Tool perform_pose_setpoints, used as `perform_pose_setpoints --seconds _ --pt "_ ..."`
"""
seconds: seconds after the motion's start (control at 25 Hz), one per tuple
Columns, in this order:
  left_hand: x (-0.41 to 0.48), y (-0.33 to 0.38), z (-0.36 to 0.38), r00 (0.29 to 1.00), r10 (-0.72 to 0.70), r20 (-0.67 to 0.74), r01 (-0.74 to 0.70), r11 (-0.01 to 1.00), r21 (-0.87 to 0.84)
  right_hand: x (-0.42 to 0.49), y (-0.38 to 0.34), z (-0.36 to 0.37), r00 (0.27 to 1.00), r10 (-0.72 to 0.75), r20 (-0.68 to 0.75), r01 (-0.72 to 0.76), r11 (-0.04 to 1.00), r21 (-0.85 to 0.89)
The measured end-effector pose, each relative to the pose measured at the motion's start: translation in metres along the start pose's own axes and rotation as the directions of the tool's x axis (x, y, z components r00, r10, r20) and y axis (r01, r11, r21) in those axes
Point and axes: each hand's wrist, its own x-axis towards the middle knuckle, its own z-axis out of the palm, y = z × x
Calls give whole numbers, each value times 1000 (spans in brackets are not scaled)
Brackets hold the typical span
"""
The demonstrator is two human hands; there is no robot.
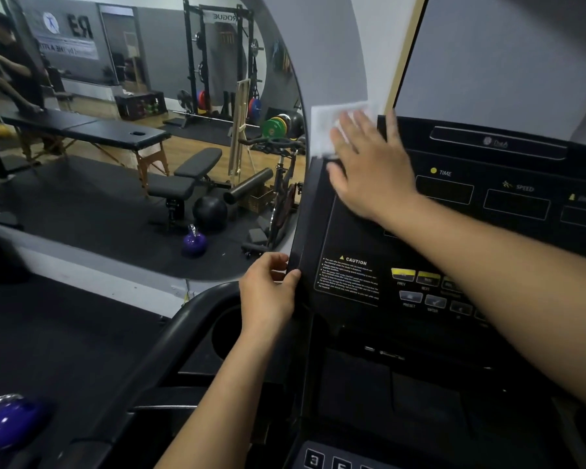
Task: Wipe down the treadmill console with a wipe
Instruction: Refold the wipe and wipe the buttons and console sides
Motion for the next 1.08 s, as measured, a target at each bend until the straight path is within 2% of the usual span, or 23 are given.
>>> perform_pose_setpoints --seconds 0.04,0.12,0.2,0.28,0.36,0.44,0.52,0.56,0.64,0.72,0.8,1.08 --pt "0 -2 -4 1000 -11 -8 11 1000 -27 -22 -11 4 998 -53 26 54 998 -24" --pt "1 -7 -14 999 -7 -46 5 998 -60 -88 -41 19 963 -260 73 263 965 -20" --pt "-1 -12 -19 998 -5 -57 1 998 -59 -149 -67 28 864 -477 159 486 874 -18" --pt "-5 -14 -19 999 -5 -41 3 999 -53 -148 -61 23 813 -535 232 560 827 -55" --pt "-8 -13 -14 999 24 -35 -25 999 -28 -97 -31 12 892 -422 164 445 883 -151" --pt "-12 -10 -8 997 69 -35 -70 998 -6 -35 11 -2 975 -178 133 201 961 -187" --pt "-16 -8 -3 992 116 -39 -116 993 8 -12 32 -6 997 -25 75 33 994 -107" --pt "-18 -7 -1 990 134 -44 -133 991 16 -22 25 -2 997 -31 70 37 996 -82" --pt "-21 -7 1 984 170 -55 -168 985 29 -77 -13 16 980 -168 104 175 983 -59" --pt "-24 -7 2 976 206 -64 -203 978 52 -147 -49 30 918 -366 152 369 929 8" --pt "-27 -3 5 963 261 -72 -253 962 107 -188 -59 39 870 -445 211 445 894 54" --pt "-47 11 32 902 431 2 -409 855 318 -251 -2 40 946 -214 245 189 974 121"
